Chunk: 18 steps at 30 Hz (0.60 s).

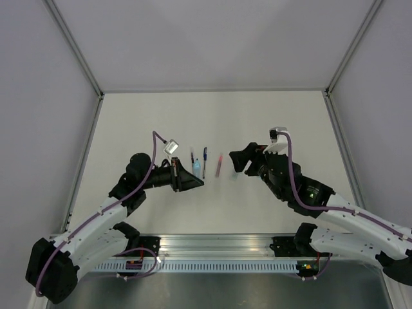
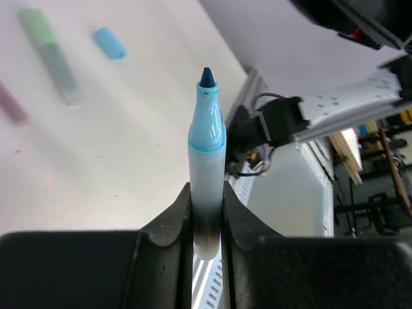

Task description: Insert the pens into the pen caps

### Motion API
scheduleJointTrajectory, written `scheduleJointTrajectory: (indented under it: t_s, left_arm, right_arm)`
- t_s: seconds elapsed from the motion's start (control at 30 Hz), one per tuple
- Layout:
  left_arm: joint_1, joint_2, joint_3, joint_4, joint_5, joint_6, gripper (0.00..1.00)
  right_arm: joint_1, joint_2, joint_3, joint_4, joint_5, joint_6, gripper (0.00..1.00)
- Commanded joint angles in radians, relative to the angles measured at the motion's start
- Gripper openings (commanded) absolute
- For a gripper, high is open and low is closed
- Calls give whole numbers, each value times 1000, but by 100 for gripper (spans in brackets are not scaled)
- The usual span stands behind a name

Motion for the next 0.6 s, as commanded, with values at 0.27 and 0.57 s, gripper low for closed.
scheduleJointTrajectory:
  t_s: [0.27, 0.57]
  left_arm:
    - [-5, 145, -82, -37, -143, 257, 2]
    - [-5, 122, -96, -28, -140, 257, 2]
  right_arm:
    - [-516, 260, 13, -269, -124, -233, 72]
    - [-698, 509, 53, -243, -460, -322, 68]
